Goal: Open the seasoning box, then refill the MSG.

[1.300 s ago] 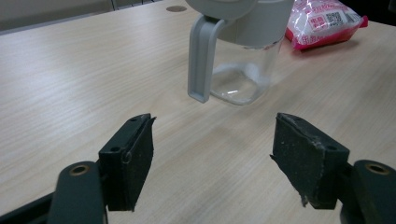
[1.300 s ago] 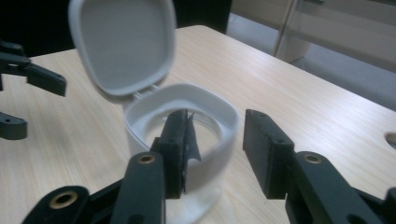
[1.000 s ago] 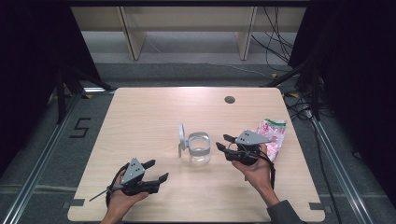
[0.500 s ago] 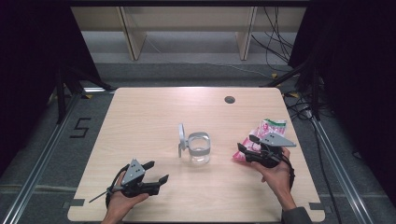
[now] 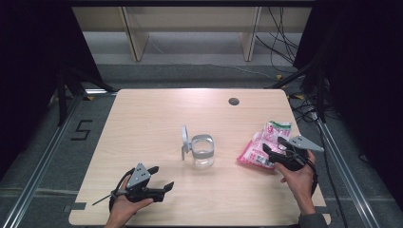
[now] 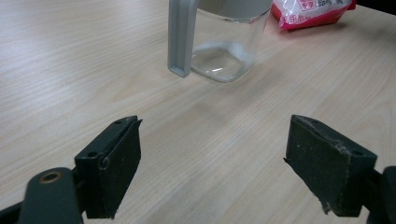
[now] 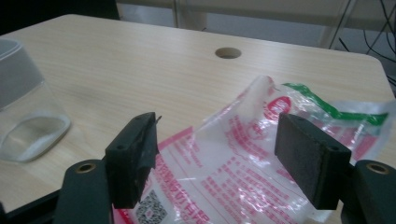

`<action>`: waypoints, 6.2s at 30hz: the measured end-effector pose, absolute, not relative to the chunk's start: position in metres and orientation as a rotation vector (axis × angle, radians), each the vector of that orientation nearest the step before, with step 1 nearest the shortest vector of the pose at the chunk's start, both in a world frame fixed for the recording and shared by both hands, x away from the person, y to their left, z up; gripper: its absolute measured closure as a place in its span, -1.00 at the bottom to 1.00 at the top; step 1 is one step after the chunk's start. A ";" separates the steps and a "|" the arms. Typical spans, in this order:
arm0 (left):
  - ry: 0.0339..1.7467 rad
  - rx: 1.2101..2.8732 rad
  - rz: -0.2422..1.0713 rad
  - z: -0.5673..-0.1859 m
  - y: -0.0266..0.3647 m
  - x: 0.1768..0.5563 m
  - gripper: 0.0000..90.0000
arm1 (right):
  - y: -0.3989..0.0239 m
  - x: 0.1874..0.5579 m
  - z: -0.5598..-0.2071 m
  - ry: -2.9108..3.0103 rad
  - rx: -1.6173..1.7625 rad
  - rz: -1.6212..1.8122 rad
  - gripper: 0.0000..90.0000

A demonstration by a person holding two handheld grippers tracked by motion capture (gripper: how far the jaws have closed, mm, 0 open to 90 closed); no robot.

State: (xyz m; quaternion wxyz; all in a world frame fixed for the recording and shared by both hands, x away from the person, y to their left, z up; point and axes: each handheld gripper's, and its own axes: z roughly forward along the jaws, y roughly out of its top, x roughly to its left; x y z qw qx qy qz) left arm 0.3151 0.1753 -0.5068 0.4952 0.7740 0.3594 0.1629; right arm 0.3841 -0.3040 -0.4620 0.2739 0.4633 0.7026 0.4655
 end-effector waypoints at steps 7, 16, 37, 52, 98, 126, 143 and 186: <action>0.875 1.868 0.388 -0.507 0.175 0.316 -0.61 | -0.318 0.382 -0.466 1.821 1.371 1.240 -0.38; 0.879 1.864 0.387 -0.507 0.174 0.316 -0.61 | -0.332 0.386 -0.472 1.786 1.392 1.191 -0.39; 0.851 1.887 0.397 -0.507 0.170 0.312 -0.59 | -0.348 0.407 -0.485 1.822 1.508 1.211 -0.61; 0.856 1.887 0.401 -0.507 0.169 0.312 -0.59 | -0.348 0.425 -0.498 1.869 1.516 1.173 -0.52; 0.845 1.877 0.403 -0.504 0.171 0.311 -0.58 | -0.336 0.440 -0.500 2.000 1.525 1.255 0.97; 0.846 1.866 0.415 -0.501 0.171 0.309 -0.57 | -0.327 0.412 -0.498 2.082 1.471 1.356 0.79; 0.849 1.871 0.414 -0.501 0.170 0.309 -0.57 | -0.319 0.418 -0.497 2.075 1.572 1.369 1.00; 0.760 1.922 0.357 -0.506 0.137 0.305 -0.57 | -0.254 0.376 -0.391 2.075 0.937 1.629 1.00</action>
